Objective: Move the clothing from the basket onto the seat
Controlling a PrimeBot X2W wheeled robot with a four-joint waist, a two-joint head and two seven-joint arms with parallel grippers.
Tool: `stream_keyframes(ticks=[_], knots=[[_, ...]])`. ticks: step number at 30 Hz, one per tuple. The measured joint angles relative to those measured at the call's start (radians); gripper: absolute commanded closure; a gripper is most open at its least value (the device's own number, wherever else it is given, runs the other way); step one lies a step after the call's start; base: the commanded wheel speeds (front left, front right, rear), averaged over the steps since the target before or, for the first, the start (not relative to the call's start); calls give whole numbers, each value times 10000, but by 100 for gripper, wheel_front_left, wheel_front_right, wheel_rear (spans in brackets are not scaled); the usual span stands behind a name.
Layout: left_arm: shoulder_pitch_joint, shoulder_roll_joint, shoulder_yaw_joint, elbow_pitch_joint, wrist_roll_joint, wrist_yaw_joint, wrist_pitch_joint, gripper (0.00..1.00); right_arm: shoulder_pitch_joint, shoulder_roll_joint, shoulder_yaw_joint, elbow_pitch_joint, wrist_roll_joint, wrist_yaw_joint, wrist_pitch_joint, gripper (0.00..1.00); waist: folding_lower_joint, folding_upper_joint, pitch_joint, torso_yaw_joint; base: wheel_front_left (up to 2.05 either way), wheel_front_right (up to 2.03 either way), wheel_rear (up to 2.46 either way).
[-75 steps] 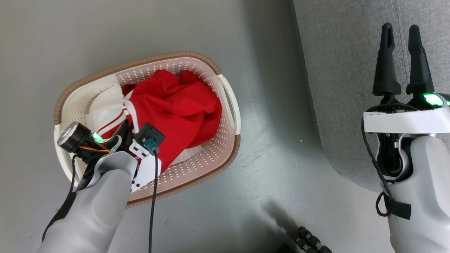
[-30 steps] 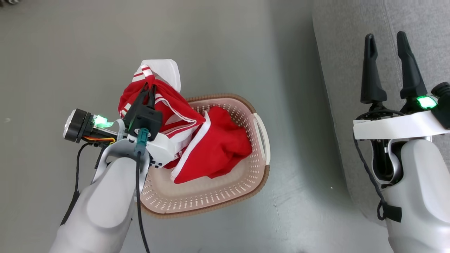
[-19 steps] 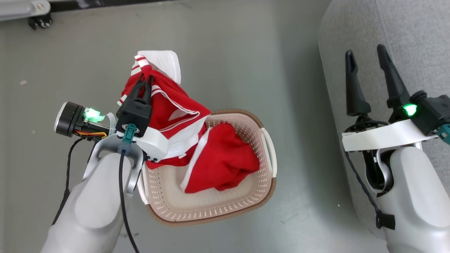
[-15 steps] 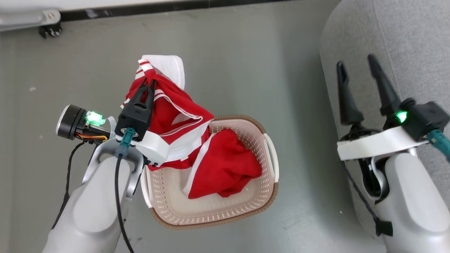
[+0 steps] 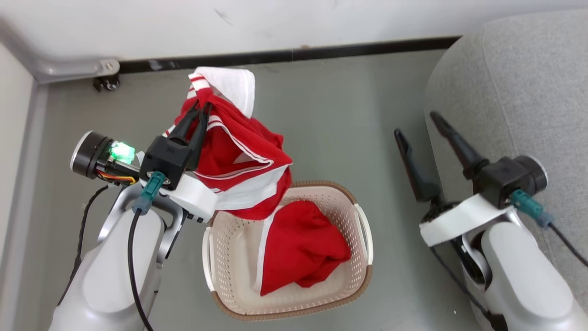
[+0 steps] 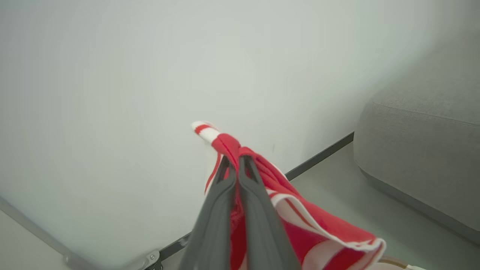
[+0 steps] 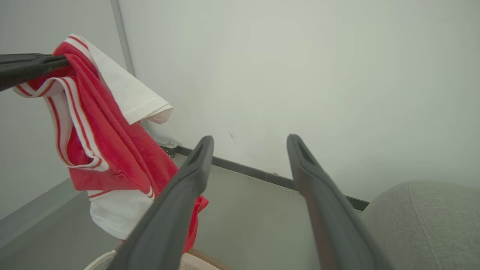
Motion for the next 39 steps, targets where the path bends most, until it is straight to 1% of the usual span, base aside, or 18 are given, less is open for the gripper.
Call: stream_keyframes(ticks=[2, 10, 17, 24, 33, 39], knots=[[171, 33, -19, -201, -73, -125, 50, 100, 206, -197, 337, 100, 13, 0, 115, 0, 0, 0, -273, 62, 0, 0, 0], [452, 84, -267, -771, -244, -602, 368, 100, 650, -650, 1388, 265, 180, 2, 514, 0, 0, 0, -968, 185, 0, 0, 0], [454, 242, -397, -1407, -249, -882, 677, 100, 1031, -1089, 2343, 336, 437, 8, 823, 0, 0, 0, -1519, 227, 0, 0, 0], [512, 278, -477, -2034, -382, -995, 989, 100, 1215, -1350, 3198, 320, 813, 10, 1064, 0, 0, 0, -2001, 226, 0, 0, 0], [618, 276, -525, -2786, -602, -1095, 1605, 100, 1348, -1388, 4217, 249, 1407, 10, 1218, 0, 0, 0, -2441, 217, 0, 0, 0], [618, 255, -644, -3239, -696, -1154, 2044, 100, 1221, -1398, 4761, 276, 1513, 10, 1237, 0, 0, 0, -2564, 232, 0, 0, 0]])
